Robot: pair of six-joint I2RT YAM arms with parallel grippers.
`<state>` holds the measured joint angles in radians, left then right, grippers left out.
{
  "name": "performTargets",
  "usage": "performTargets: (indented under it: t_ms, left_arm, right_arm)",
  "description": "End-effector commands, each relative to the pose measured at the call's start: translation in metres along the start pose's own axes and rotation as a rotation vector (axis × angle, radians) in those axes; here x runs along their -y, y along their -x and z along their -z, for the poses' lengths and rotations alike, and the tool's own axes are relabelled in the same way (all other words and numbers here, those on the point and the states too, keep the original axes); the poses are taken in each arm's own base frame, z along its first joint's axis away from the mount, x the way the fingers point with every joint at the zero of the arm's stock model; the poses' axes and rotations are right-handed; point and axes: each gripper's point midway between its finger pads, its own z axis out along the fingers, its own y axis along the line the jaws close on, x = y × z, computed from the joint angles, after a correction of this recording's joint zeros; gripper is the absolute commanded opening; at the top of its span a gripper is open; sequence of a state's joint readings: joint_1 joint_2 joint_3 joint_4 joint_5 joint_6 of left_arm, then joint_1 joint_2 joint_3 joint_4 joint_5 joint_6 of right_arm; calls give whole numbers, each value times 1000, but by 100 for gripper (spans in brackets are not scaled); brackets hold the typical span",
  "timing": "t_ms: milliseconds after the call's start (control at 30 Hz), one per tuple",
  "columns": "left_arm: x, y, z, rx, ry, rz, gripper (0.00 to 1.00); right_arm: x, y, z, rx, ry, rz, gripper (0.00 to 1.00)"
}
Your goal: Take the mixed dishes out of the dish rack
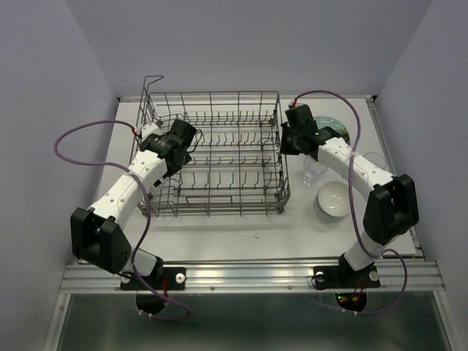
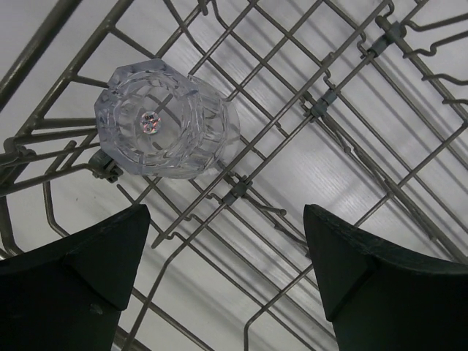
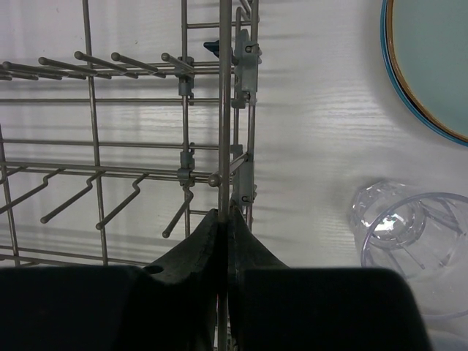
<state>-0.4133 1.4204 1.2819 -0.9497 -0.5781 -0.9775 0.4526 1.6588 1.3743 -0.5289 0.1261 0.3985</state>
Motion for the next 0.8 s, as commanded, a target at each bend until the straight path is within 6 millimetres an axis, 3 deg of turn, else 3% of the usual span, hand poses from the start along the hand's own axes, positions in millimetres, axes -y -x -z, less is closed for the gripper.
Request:
performTargets:
  t_ms: [0, 233, 567, 767]
  left_arm:
    - [-17, 14, 6, 92, 65, 165, 99]
    - [-9, 7, -11, 103, 108, 208, 99]
    - [-19, -9, -26, 108, 256, 257, 99]
    - [-13, -1, -40, 152, 305, 248, 99]
  right_arm:
    - [-9, -17, 0, -42, 42, 26, 1]
    - [-17, -18, 2, -47, 92, 32, 1]
    - [-20, -22, 1, -62, 111, 48, 1]
    - [-19, -25, 1, -69, 113, 59, 1]
